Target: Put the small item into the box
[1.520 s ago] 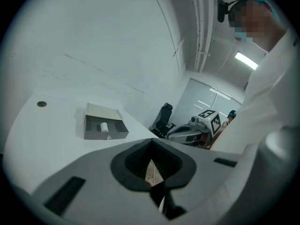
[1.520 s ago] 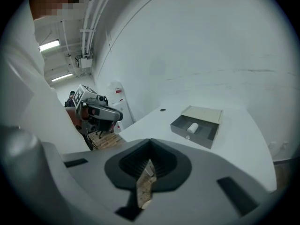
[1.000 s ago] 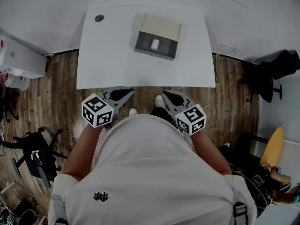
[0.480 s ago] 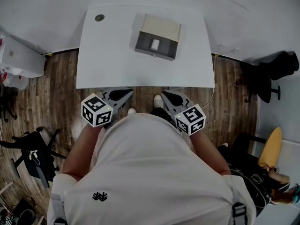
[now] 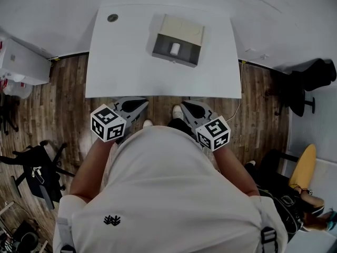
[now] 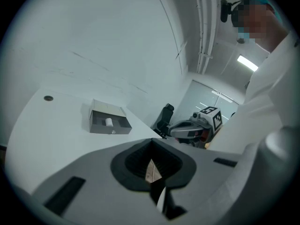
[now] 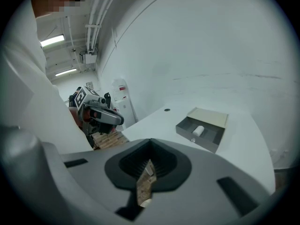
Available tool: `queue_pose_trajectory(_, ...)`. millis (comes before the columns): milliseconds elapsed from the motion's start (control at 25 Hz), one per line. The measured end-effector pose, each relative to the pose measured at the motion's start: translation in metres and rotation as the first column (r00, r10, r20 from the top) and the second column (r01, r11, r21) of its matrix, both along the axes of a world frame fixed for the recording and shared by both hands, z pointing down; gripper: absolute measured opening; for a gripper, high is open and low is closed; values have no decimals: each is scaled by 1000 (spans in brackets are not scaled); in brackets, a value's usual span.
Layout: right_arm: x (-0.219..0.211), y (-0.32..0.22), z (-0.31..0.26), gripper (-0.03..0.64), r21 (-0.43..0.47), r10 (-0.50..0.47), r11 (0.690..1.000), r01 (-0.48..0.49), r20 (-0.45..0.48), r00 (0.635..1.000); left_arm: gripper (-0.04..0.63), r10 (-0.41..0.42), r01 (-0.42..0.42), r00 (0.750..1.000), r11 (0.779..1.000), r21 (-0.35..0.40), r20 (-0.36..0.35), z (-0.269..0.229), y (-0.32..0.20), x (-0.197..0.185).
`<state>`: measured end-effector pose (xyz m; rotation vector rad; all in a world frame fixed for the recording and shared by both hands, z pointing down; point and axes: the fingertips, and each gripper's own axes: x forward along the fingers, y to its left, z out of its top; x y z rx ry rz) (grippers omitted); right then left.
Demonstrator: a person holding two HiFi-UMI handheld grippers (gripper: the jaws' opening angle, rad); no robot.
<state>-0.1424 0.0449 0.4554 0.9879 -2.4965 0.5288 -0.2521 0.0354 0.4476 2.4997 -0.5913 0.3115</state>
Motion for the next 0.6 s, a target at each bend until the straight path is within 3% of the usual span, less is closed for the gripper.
queue_pose_trajectory(600, 24, -23, 8, 6, -16, -1, 1000, 1, 7, 1000, 6, -23, 24, 999, 999, -27, 34, 11, -27, 22)
